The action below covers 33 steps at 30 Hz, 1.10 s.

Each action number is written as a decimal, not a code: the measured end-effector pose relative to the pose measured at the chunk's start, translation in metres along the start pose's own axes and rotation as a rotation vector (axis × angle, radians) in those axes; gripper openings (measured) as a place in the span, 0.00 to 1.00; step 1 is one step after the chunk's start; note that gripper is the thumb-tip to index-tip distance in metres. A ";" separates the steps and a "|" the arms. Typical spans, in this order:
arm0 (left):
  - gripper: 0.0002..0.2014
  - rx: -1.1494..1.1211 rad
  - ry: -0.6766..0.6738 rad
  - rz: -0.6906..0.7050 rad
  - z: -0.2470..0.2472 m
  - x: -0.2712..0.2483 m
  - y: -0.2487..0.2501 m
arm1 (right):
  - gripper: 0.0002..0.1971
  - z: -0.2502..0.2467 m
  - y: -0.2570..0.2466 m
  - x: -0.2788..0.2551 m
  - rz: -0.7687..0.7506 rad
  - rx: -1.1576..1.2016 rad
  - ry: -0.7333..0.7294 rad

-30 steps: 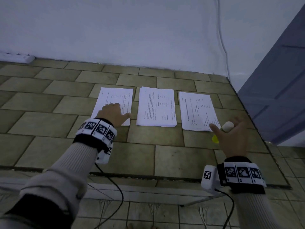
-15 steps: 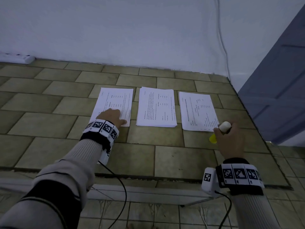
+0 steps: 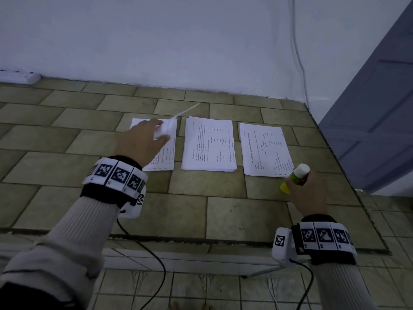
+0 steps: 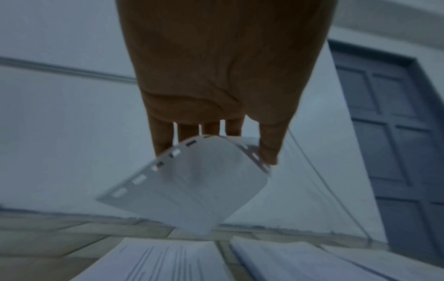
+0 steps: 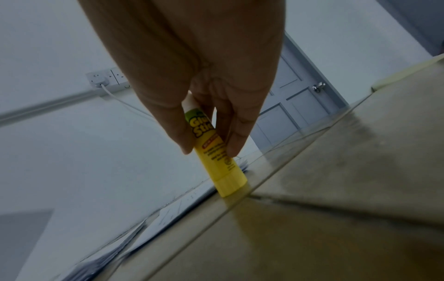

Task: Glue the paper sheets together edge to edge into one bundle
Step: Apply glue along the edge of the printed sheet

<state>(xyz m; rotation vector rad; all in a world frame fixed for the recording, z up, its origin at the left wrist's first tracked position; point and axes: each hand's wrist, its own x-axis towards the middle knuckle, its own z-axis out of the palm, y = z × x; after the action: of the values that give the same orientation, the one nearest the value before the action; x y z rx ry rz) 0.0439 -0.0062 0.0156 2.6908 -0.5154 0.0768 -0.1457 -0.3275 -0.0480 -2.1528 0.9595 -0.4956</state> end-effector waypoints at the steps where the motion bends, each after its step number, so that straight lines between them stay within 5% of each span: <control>1: 0.25 -0.066 -0.042 0.078 -0.002 -0.006 0.004 | 0.14 0.000 0.001 0.000 0.004 -0.002 -0.005; 5: 0.25 -0.241 -0.289 0.345 0.007 -0.035 0.013 | 0.16 0.001 0.003 0.003 -0.003 -0.003 -0.016; 9: 0.25 -0.105 -0.478 0.545 0.021 -0.062 0.026 | 0.18 0.000 0.004 0.004 -0.013 -0.029 -0.038; 12: 0.30 -0.023 -0.501 0.701 0.037 -0.078 0.021 | 0.19 0.000 0.005 0.005 -0.016 -0.044 -0.055; 14: 0.33 0.048 -0.487 0.696 0.050 -0.080 0.008 | 0.18 0.001 0.007 0.007 -0.024 -0.045 -0.059; 18: 0.29 0.303 -0.693 0.618 0.056 -0.086 0.002 | 0.19 0.003 0.010 0.009 -0.024 -0.045 -0.072; 22: 0.35 0.211 -0.752 0.561 0.058 -0.088 -0.003 | 0.18 0.004 0.010 0.009 -0.026 -0.039 -0.081; 25: 0.40 0.061 -0.637 0.422 0.057 -0.089 0.000 | 0.18 0.004 0.009 0.010 -0.033 -0.047 -0.071; 29: 0.48 0.150 -0.470 0.183 0.062 -0.097 0.005 | 0.25 0.003 0.001 0.004 -0.026 0.027 -0.110; 33: 0.64 0.273 -0.434 0.162 0.074 -0.107 0.004 | 0.22 0.003 -0.015 -0.008 -0.082 0.125 -0.204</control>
<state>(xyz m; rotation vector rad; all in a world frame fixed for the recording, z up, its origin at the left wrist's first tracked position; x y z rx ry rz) -0.0587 -0.0023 -0.0643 2.9320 -0.9110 -0.4316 -0.1421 -0.3128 -0.0396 -2.0890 0.7120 -0.3562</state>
